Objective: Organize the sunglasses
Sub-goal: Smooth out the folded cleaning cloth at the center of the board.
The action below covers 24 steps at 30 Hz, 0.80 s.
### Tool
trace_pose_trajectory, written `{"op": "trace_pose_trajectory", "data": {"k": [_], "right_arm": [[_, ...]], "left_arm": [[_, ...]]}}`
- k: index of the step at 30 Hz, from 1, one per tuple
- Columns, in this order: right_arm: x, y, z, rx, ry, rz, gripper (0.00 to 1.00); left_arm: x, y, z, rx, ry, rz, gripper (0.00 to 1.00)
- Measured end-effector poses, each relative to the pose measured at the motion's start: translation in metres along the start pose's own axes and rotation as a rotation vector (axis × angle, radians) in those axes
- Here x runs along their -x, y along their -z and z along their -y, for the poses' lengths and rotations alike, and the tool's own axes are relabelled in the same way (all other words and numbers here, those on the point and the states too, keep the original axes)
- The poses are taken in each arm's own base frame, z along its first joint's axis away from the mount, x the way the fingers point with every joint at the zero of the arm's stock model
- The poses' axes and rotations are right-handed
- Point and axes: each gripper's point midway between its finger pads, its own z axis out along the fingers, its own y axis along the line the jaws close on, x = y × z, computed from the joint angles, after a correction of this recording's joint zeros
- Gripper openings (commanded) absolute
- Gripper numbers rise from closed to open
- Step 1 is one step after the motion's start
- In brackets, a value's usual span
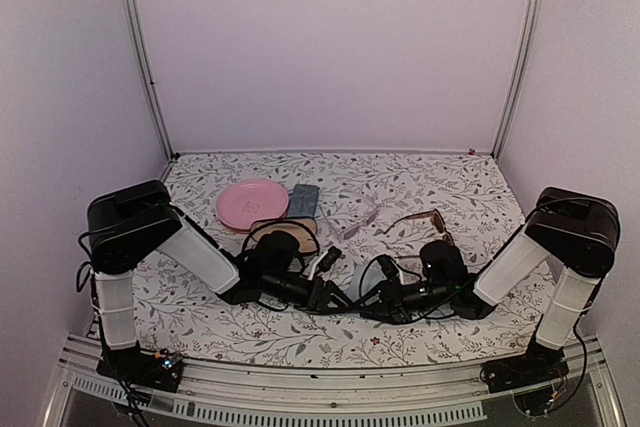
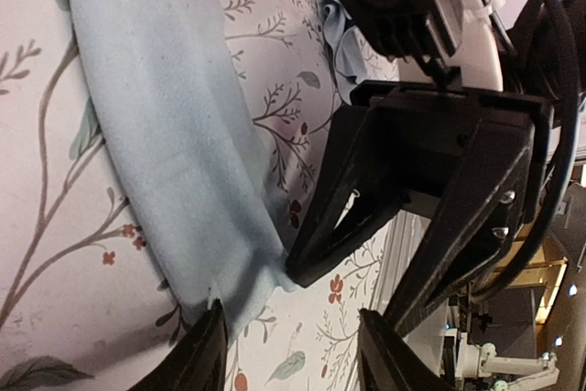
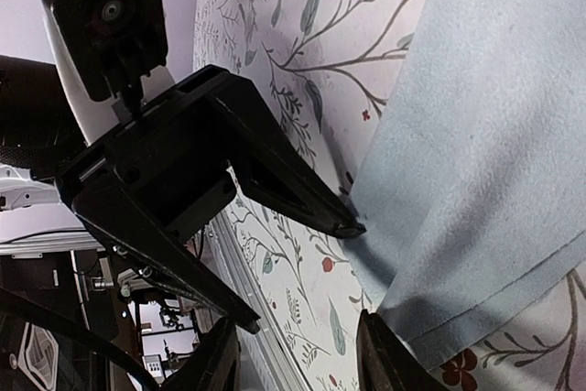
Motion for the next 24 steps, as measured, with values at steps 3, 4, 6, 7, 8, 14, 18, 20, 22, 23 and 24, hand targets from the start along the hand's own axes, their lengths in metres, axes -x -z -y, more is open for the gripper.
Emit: {"op": "trace_pose_trajectory", "data": {"k": [3,4,6,7,8,14,18,20,22,23,24], "right_arm": [[0.002,0.0,0.001,-0.004,0.0,0.004,0.45],[0.003,0.0,0.002,-0.009,-0.004,0.004,0.45],[0.004,0.001,0.005,-0.019,-0.012,0.007,0.46],[0.005,0.002,0.006,-0.023,-0.014,0.008,0.46],[0.005,0.002,0.007,-0.029,-0.017,0.01,0.46],[0.012,0.004,0.013,-0.064,-0.037,0.038,0.46],[0.018,0.006,0.014,-0.096,-0.03,0.064,0.46],[0.019,0.007,0.015,-0.109,-0.028,0.073,0.47],[0.02,0.009,0.016,-0.122,-0.027,0.08,0.47],[0.02,0.009,0.016,-0.126,-0.024,0.083,0.47],[0.02,0.01,0.016,-0.128,-0.021,0.083,0.47]], "left_arm": [[0.001,0.0,0.0,0.006,-0.011,0.006,0.51],[0.002,0.001,-0.001,0.009,-0.014,0.008,0.51],[0.003,0.001,-0.002,0.015,-0.02,0.014,0.51],[0.004,0.001,-0.002,0.019,-0.023,0.018,0.51],[0.004,0.001,-0.002,0.021,-0.029,0.019,0.51],[0.005,0.002,-0.004,0.034,-0.049,0.026,0.5],[0.005,0.002,-0.004,0.038,-0.059,0.027,0.51],[0.005,0.002,-0.004,0.038,-0.064,0.026,0.5],[0.005,0.002,-0.004,0.04,-0.069,0.025,0.51],[0.004,0.002,-0.004,0.041,-0.072,0.025,0.51],[0.004,0.002,-0.004,0.043,-0.075,0.025,0.51]]}}
